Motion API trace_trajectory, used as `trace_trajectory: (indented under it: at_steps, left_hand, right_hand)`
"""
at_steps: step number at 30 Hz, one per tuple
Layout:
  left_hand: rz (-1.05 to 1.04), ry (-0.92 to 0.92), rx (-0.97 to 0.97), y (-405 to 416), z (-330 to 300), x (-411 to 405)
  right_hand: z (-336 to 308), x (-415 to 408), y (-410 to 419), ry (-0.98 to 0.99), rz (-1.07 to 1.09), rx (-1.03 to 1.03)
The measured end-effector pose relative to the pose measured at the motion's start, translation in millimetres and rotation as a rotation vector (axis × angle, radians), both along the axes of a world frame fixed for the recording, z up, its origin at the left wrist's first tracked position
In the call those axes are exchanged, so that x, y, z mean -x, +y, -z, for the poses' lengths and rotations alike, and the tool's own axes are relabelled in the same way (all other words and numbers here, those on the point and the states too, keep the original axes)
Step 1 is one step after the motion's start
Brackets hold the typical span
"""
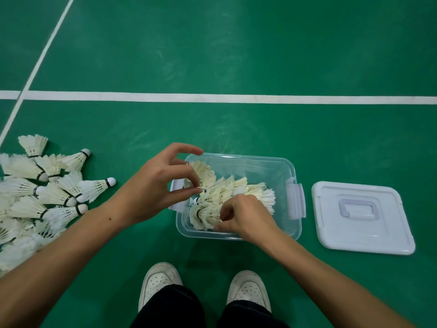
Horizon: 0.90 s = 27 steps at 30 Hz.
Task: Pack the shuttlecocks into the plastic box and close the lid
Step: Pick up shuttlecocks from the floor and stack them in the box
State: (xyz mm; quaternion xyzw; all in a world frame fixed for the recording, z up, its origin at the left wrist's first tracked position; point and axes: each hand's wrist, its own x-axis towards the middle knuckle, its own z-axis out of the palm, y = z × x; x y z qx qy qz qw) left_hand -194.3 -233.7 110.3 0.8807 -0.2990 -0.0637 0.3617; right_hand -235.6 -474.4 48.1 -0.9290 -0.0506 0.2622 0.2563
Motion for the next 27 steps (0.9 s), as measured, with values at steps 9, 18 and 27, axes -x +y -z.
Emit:
trace_trajectory:
  at_steps: [9, 18, 27]
  left_hand:
    - [-0.037, -0.018, 0.032, -15, -3, 0]
    - [0.046, 0.159, 0.046, -48, -6, -16]
    - [0.123, 0.195, 0.077, -54, 0, -18]
  right_hand:
    - [-22, -1, -36, 0.104, 0.071, -0.286]
    - [-59, -7, -50, -0.347, 0.018, -0.394]
    - [-34, 7, -47, -0.614, 0.051, -0.263]
